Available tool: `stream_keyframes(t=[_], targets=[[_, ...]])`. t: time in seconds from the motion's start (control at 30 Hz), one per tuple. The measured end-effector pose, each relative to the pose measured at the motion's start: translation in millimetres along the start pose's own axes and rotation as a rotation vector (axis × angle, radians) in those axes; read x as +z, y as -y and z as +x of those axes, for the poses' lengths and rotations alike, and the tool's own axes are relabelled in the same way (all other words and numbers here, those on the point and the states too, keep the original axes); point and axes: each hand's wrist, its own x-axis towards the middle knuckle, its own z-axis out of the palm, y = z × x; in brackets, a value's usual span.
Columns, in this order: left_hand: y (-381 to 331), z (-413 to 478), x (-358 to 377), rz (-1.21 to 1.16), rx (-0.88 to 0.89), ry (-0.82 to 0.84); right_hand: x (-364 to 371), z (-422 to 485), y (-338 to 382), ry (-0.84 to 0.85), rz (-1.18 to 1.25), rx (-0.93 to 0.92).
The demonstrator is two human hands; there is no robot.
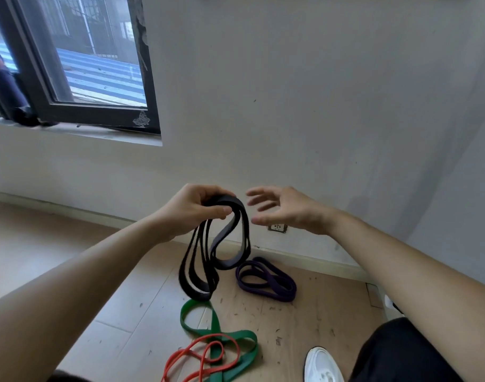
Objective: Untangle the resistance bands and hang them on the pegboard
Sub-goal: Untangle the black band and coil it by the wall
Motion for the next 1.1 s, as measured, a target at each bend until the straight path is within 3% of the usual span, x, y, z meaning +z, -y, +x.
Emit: stream_keyframes(t=[0.27,0.5,0.8,1.1], targets=[[-3,-2,0,0.033,-0.003,0.003,26,4,22,-0.048,0.023,-0.135],[-3,-1,3,0.263,0.006,-0.017,15,0,30,-0.02,0.067,-0.164],[-5,-5,-6,-0.017,-0.121,0.124,3,-6,33,0.03,0.066,-0.159],[-3,-5,15,0.024,-0.053,0.126,4,-7,28,-0.024,0.258,-0.166]])
